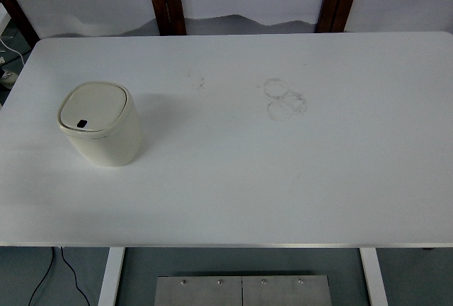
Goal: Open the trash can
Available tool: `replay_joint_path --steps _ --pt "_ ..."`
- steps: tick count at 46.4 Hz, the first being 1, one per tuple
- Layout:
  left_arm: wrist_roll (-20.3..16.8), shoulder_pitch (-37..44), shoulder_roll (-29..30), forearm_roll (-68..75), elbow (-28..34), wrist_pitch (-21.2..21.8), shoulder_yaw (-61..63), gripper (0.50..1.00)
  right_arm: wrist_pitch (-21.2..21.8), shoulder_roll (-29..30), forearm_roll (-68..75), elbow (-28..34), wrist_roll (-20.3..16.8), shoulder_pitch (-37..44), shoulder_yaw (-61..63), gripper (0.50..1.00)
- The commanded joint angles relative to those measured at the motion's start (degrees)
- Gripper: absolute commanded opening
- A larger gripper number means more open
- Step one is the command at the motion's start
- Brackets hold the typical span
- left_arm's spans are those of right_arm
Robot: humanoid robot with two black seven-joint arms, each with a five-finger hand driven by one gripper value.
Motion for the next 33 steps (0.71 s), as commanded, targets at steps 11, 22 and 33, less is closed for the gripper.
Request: replay_joint_path --steps 11,22,33 --pt "0.5 -3.8 2.8 0.2 -2.3 1.9 0.2 1.0 0.0 0.0 0.0 0.0 0.0 0.0 0.0 0.995" --pt "1.2 -8.6 3.9 6.8 -7.6 8.2 0.3 1.0 0.0 0.0 0.0 0.0 0.0 0.0 0.0 0.995" --pt "7.0 -16.7 4.0 15.0 -13.4 14.9 0.5 1.0 0.0 0.0 0.0 0.0 0.0 0.0 0.0 0.995"
